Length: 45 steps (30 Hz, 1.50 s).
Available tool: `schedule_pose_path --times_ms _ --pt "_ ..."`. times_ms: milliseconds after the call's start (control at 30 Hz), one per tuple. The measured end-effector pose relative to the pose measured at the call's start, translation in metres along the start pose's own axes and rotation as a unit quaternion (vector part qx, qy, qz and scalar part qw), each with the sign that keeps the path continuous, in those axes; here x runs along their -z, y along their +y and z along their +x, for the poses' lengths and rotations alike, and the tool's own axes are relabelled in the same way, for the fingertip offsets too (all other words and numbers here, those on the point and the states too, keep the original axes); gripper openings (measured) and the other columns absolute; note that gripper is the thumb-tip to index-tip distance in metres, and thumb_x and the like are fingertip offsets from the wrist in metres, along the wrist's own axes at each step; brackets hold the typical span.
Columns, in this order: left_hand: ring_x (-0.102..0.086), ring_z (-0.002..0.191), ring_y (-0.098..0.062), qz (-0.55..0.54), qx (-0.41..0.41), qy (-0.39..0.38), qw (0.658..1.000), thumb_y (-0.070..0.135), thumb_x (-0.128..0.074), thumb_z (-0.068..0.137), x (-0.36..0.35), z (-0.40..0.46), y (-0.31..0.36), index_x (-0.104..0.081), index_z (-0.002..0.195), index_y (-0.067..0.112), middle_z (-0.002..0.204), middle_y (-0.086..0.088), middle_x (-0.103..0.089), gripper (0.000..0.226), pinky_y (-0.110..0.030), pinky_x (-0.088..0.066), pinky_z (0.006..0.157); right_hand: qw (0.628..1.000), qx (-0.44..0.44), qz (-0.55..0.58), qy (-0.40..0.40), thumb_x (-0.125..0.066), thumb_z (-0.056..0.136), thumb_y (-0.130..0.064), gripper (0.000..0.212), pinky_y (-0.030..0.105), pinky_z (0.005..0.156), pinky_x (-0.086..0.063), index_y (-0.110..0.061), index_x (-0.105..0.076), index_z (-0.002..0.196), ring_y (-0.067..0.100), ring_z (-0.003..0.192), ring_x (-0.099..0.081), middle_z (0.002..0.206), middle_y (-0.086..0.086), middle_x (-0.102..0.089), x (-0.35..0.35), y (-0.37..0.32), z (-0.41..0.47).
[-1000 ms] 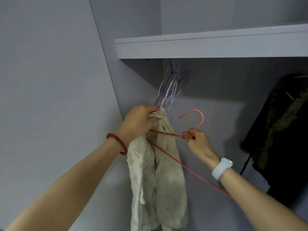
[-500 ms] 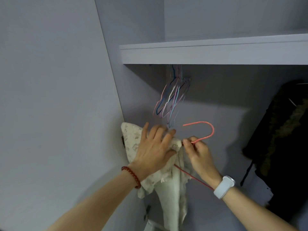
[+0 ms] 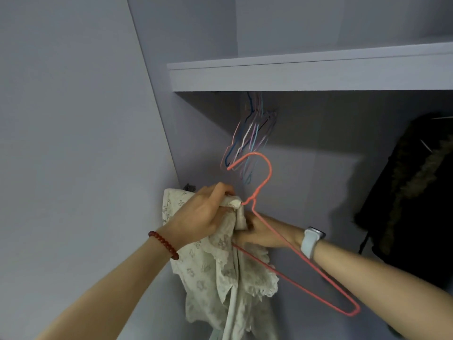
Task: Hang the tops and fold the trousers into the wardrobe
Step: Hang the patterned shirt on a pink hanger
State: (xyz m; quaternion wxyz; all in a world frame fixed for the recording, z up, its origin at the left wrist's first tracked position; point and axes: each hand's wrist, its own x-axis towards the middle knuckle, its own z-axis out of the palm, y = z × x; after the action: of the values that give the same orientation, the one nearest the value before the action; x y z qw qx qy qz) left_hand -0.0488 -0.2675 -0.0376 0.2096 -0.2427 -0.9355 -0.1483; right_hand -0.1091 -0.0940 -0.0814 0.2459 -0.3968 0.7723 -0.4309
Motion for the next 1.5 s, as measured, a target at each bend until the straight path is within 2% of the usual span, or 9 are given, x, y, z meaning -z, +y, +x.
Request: schedule_pose_path --times_ms 200,367,600,833,1033,1133,1233,1367,1500 --pt "-0.061 0.063 -0.022 0.069 -0.028 0.029 0.997 0.035 -0.042 0.089 0.004 -0.019 -0.009 -0.040 0.103 0.019 0.077 -0.004 -0.066 0.021 -0.023 -0.045 0.051 0.917 -0.087 -0.302 0.248 -0.050 0.081 -0.021 0.016 0.032 0.067 -0.040 -0.027 -0.044 0.068 0.035 0.092 -0.058 0.098 0.010 -0.060 0.029 0.014 0.004" --pt "-0.053 0.044 -0.016 0.146 0.003 0.084 0.986 0.038 -0.038 0.092 0.013 -0.033 -0.020 -0.051 0.093 0.024 0.057 0.005 -0.057 0.019 -0.021 -0.035 0.037 0.894 -0.175 -0.319 0.263 -0.057 0.084 -0.017 0.037 0.037 0.081 -0.044 -0.015 -0.044 0.118 0.034 0.107 -0.052 0.119 0.010 -0.047 0.057 0.039 -0.008" --pt "-0.053 0.036 -0.018 0.207 0.054 0.124 0.969 0.034 -0.042 0.088 0.012 -0.029 -0.017 -0.070 0.088 0.020 0.050 0.006 -0.058 0.031 -0.021 -0.035 0.033 0.850 -0.169 -0.416 0.276 -0.047 0.090 -0.011 0.032 0.038 0.075 -0.045 -0.011 -0.043 0.122 0.032 0.110 -0.045 0.121 0.012 -0.043 0.087 0.047 -0.020" --pt "-0.053 0.036 -0.021 0.178 0.150 0.175 0.957 0.037 -0.038 0.088 0.018 -0.018 -0.018 -0.070 0.085 0.018 0.049 0.004 -0.058 0.037 -0.021 -0.033 0.035 0.879 -0.187 -0.336 0.282 -0.054 0.089 -0.017 0.033 0.036 0.076 -0.047 -0.013 -0.049 0.121 0.031 0.099 -0.056 0.117 0.012 -0.055 0.094 0.051 -0.024" --pt "-0.050 0.034 -0.021 0.174 0.213 0.164 0.947 0.033 -0.043 0.089 -0.005 -0.013 -0.019 -0.069 0.083 0.017 0.047 0.002 -0.054 0.031 -0.016 -0.024 0.038 0.883 -0.071 -0.159 0.436 -0.068 0.081 -0.026 0.027 0.034 0.076 -0.046 -0.018 -0.056 0.104 0.019 0.086 -0.057 0.097 0.000 -0.061 0.092 0.009 -0.025" --pt "-0.062 0.055 -0.030 0.068 0.278 0.229 0.930 0.027 -0.048 0.092 -0.007 -0.008 -0.021 -0.069 0.099 0.014 0.065 -0.006 -0.067 0.025 -0.024 -0.036 0.045 0.961 -0.049 -0.134 0.236 -0.070 0.082 -0.025 0.030 0.027 0.081 -0.046 -0.029 -0.051 0.105 0.010 0.086 -0.055 0.094 -0.006 -0.055 0.065 0.012 -0.044" --pt "-0.065 0.072 -0.031 0.005 0.268 0.236 0.934 0.035 -0.043 0.089 0.000 -0.006 -0.021 -0.066 0.107 0.014 0.079 -0.007 -0.071 0.037 -0.033 -0.048 0.062 0.952 -0.171 -0.255 -0.011 -0.058 0.090 -0.036 0.020 0.010 0.063 -0.037 -0.020 -0.064 0.080 -0.006 0.063 -0.051 0.072 -0.003 -0.052 0.050 0.030 -0.063" --pt "-0.065 0.083 -0.025 -0.072 0.262 0.221 0.937 0.025 -0.055 0.093 0.006 -0.006 -0.017 -0.065 0.108 0.014 0.088 -0.004 -0.071 0.021 -0.034 -0.050 0.073 0.910 -0.070 -0.260 0.316 -0.056 0.092 -0.021 0.027 0.031 0.091 -0.043 -0.019 -0.062 0.117 0.021 0.101 -0.057 0.113 0.005 -0.061 0.071 0.025 -0.056" --pt "-0.064 0.083 -0.018 -0.132 0.251 0.197 0.938 0.024 -0.057 0.091 0.014 -0.004 -0.008 -0.065 0.107 0.016 0.088 0.003 -0.069 0.020 -0.033 -0.051 0.077 0.849 0.055 -0.402 0.337 -0.041 0.089 -0.034 0.051 0.042 0.103 -0.030 -0.011 -0.046 0.134 0.024 0.120 -0.042 0.129 0.009 -0.051 0.084 0.002 -0.034"
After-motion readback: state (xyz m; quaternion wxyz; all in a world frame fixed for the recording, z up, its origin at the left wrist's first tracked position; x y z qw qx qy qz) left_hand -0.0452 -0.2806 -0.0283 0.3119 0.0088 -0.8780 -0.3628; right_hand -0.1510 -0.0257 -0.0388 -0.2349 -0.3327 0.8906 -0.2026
